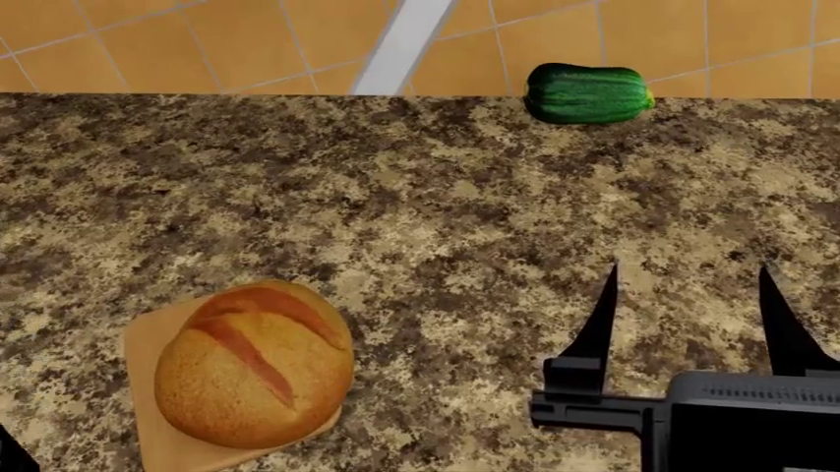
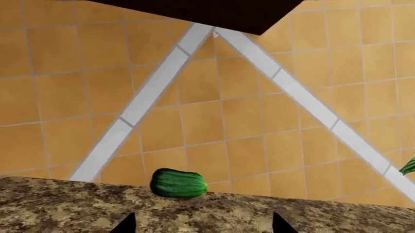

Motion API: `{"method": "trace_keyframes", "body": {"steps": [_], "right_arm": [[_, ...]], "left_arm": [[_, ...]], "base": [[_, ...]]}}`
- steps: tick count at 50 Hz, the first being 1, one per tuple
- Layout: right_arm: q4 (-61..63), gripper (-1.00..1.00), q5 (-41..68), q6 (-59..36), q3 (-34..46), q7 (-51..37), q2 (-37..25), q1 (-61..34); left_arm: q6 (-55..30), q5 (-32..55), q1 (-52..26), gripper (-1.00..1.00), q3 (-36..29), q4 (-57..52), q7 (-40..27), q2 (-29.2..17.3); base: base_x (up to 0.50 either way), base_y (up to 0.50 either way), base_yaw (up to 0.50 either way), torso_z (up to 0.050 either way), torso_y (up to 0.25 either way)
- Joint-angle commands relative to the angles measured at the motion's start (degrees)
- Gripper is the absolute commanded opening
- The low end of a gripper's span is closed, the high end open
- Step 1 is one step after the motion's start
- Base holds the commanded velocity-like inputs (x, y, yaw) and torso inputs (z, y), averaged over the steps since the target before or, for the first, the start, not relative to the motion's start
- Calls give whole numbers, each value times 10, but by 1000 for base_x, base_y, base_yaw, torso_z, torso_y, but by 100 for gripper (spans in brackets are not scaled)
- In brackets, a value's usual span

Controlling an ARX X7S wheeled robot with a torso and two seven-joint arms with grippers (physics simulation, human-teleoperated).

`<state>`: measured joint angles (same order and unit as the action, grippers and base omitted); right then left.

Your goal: Pick up the wedge of cheese and place it on the slice of bread to prepare a simple cheese on bread dish.

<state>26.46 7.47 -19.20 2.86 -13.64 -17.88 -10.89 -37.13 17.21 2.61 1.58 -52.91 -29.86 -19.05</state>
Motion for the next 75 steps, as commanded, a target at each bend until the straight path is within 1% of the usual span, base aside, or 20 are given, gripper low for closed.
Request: {"method": "trace_keyframes", "body": {"steps": [1, 9, 11, 12, 14, 18, 20, 25, 30, 35, 36, 38, 40, 43, 47, 52, 53, 62, 68, 75], "right_arm": [[-11, 100, 3, 4, 3, 0, 0, 1], [-10, 100, 4, 6, 4, -3, -1, 5], [-15, 100, 4, 9, 5, -3, 0, 6], [-17, 100, 3, 9, 6, -4, 1, 6], [-22, 100, 2, 12, 10, -3, 2, 5], [-31, 100, 4, 14, 11, -2, 2, 1], [-36, 100, 3, 18, 12, -2, 3, 0], [-42, 100, 4, 21, 16, -2, 5, -2], [-48, 100, 5, 23, 17, -2, 5, -5], [-46, 100, 6, 24, 16, -3, 2, -1], [-47, 100, 6, 25, 15, -4, 2, 0], [-42, 100, 8, 18, 15, -4, 1, -2], [-35, 100, 9, 10, 15, -4, -1, -6], [-32, 100, 9, 6, 15, -6, -2, -8], [-29, 100, 10, 1, 14, -8, -3, -10], [-34, 100, 10, 2, 16, -9, -3, -12], [-37, 100, 10, 4, 15, -10, -3, -11], [-37, 100, 9, -12, 19, -15, -3, -15], [-35, 100, 14, -19, 14, -21, -1, -16], [-32, 100, 14, -14, 16, -20, -3, -14]], "left_arm": [[-33, -1, 54, 100, 20, -35, -32, -4], [-49, 9, 75, 100, 18, -69, -54, -15], [-34, 26, 86, 100, 1, -70, -65, -39], [-32, 10, 87, 100, -25, -70, -91, -63], [-22, 39, 93, 100, -39, -70, -126, -89], [20, 129, 81, 100, -87, -70, -250, -191], [35, 148, 80, 100, -112, -70, -286, -222], [79, 187, 82, 100, -148, -69, -342, -277], [117, 206, 98, 100, -156, -61, -348, -289], [120, 200, 109, 100, -165, -67, -357, -301], [158, 194, 128, 100, -151, -70, -383, -311], [201, 220, 132, 100, -160, -70, -404, -337], [241, 219, 108, 100, -215, -71, -457, -399], [268, 220, 89, 100, -254, -70, -492, -434], [280, 216, 91, 100, -267, -68, -506, -444], [279, 213, 92, 100, -277, -61, -515, -437], [297, 227, 100, 100, -273, -59, -509, -442], [299, 212, 116, 100, -287, -68, -526, -460], [322, 199, 109, 100, -327, -69, -543, -479], [317, 192, 94, 100, -356, -66, -543, -470]], "base": [[0, 0, 0, 0, 0], [0, 0, 0, 0, 0], [0, 0, 0, 0, 0], [0, 0, 0, 0, 0], [0, 0, 0, 0, 0], [0, 0, 0, 0, 0], [0, 0, 0, 0, 0], [0, 0, 0, 0, 0], [0, 0, 0, 0, 0], [0, 0, 0, 0, 0], [0, 0, 0, 0, 0], [0, 0, 0, 0, 0], [0, 0, 0, 0, 0], [0, 0, 0, 0, 0], [0, 0, 0, 0, 0], [0, 0, 0, 0, 0], [0, 0, 0, 0, 0], [0, 0, 0, 0, 0], [0, 0, 0, 0, 0], [0, 0, 0, 0, 0]]}}
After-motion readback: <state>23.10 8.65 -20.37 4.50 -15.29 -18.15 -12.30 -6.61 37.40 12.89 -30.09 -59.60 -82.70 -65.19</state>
